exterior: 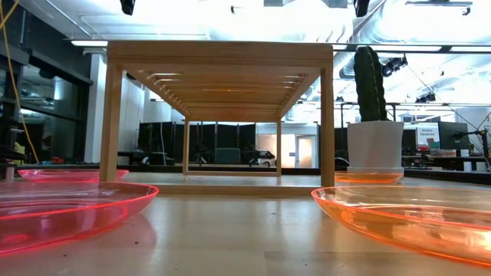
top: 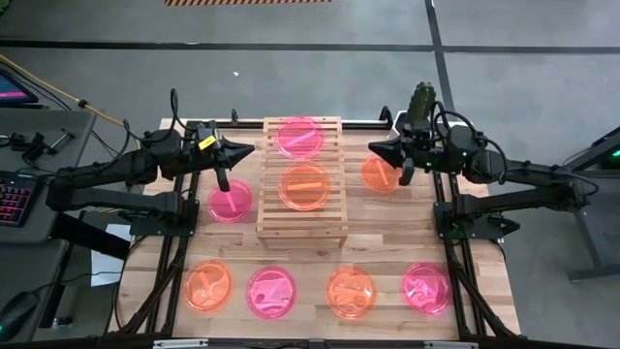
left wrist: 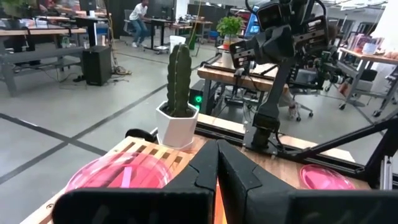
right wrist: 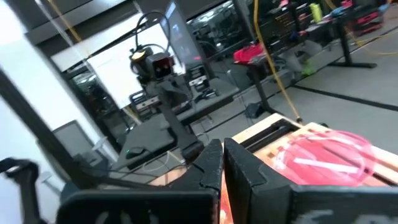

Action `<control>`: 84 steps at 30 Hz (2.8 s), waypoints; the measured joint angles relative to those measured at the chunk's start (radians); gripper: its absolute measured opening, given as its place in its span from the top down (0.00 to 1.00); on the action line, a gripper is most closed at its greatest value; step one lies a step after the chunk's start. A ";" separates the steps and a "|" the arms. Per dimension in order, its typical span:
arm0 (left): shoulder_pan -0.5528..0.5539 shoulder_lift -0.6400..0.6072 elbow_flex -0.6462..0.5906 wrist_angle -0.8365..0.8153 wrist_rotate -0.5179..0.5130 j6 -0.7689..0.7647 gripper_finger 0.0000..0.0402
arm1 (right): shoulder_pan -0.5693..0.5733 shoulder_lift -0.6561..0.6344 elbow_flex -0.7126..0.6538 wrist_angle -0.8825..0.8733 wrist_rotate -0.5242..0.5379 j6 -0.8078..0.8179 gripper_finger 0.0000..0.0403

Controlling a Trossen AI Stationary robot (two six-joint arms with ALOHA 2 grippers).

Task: Place and stack plates onto a shelf
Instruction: Stack the orange plate on top of the other orange plate on the shelf

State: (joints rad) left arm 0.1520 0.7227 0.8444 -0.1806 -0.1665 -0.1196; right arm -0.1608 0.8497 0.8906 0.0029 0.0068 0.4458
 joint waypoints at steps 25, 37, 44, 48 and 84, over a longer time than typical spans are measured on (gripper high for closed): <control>-0.002 0.004 0.000 -0.014 -0.004 -0.140 1.00 | -0.013 0.001 -0.001 -0.765 0.079 0.359 1.00; -0.002 0.004 0.000 -0.033 -0.004 -0.139 1.00 | -0.023 -0.011 -0.325 -0.884 0.256 0.914 0.72; -0.002 0.004 0.000 -0.032 -0.004 -0.139 1.00 | -0.143 -0.005 -0.559 -0.600 0.353 1.272 0.58; -0.002 0.004 0.000 -0.032 -0.004 -0.139 1.00 | -0.226 0.003 -0.653 -0.353 0.352 1.277 0.58; -0.002 0.004 0.000 -0.032 -0.031 -0.141 1.00 | -0.344 0.156 -0.680 -0.235 0.273 1.102 0.99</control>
State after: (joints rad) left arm 0.1501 0.7265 0.8444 -0.2123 -0.1978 -0.2606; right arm -0.5052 1.0053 0.2104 -0.2319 0.2797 1.5478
